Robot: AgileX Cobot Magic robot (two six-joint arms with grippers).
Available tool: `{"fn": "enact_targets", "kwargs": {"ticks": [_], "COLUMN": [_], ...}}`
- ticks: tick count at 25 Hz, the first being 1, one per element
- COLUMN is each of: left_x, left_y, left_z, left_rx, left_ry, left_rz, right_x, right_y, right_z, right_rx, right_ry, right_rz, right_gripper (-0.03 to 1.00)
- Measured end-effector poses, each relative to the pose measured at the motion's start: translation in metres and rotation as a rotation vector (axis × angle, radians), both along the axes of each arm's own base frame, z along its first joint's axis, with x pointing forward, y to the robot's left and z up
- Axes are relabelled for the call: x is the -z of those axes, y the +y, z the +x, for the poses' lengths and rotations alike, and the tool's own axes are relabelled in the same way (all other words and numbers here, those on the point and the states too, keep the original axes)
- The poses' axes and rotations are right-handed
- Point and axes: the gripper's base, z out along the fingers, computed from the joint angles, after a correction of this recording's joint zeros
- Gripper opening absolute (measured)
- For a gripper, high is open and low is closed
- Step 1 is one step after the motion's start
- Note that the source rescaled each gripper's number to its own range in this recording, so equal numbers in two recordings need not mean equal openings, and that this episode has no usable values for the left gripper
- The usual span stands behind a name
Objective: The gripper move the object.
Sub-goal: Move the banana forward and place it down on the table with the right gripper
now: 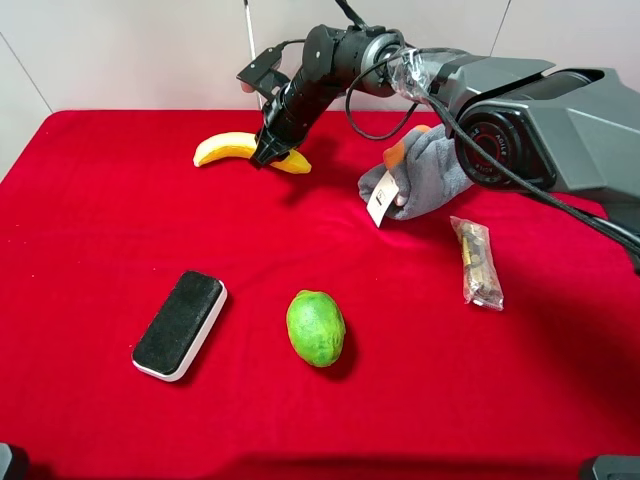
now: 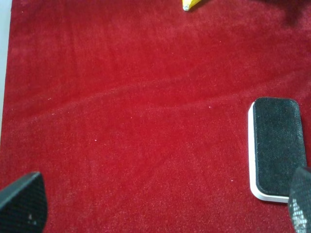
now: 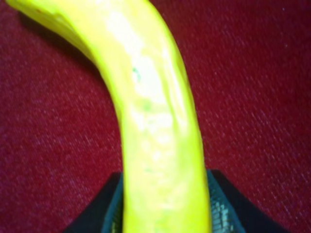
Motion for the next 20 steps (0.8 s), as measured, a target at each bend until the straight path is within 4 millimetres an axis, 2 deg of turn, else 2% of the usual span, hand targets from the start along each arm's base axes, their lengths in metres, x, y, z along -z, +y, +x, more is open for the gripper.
{"fn": "enact_targets", "kwargs": {"ticks": [11, 20], "left_x": [0.0, 0.0], "left_y": [0.0, 0.0], "left_z": [0.0, 0.0], "left_rx": [0.0, 0.0], "left_ry": [0.0, 0.0], "left_rz": [0.0, 0.0], "right_x": [-0.005, -0.054], "right_y": [0.0, -0.003], "right_z": [0.0, -0.003], "right_rx": [0.005, 0.006], "right_ry": [-0.007, -0.021], "right_rz": [0.006, 0.01], "right_gripper": [0.0, 0.0]}}
